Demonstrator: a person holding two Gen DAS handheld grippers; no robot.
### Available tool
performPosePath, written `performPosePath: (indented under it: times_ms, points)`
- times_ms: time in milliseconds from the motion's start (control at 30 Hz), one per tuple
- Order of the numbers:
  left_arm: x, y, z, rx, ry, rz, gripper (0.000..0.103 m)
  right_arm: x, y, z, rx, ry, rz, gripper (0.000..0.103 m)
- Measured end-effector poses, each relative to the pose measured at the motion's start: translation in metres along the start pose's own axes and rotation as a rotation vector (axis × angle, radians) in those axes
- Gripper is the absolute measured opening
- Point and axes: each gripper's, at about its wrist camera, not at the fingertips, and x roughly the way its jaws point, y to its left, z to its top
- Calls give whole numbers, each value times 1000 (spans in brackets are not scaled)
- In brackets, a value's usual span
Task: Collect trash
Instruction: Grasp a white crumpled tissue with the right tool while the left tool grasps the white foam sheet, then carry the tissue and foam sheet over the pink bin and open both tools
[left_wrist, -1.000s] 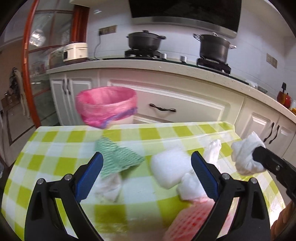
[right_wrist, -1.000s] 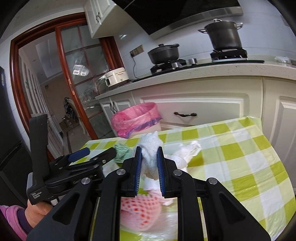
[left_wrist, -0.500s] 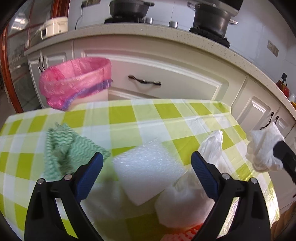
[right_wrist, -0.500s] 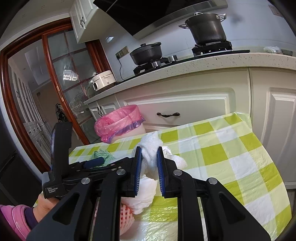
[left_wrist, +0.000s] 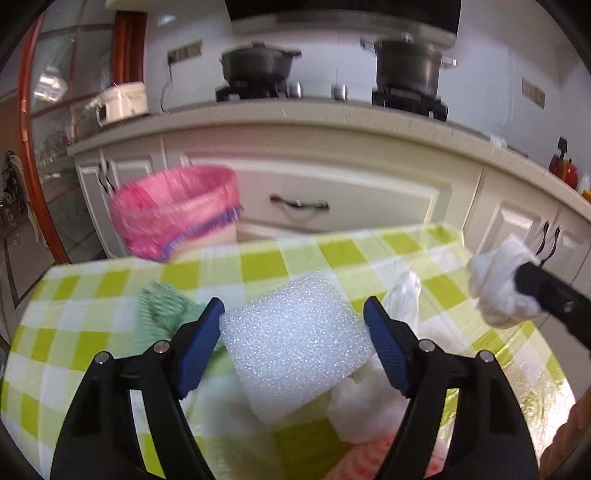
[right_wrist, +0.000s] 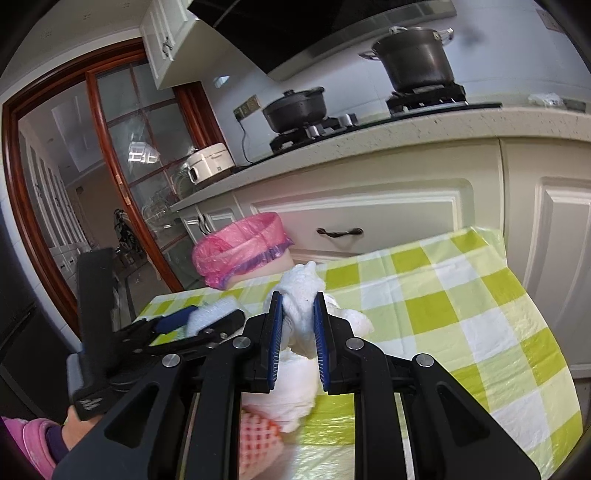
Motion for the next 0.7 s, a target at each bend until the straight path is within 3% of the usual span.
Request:
performPosePath:
  times_ms: [267, 700]
  points:
    - [-70, 22, 3, -13, -108, 19, 75, -18, 45, 5, -55, -35, 42, 18]
    - [-160, 58, -16, -13, -202, 58, 75, -32, 122, 1, -137, -57, 121, 18]
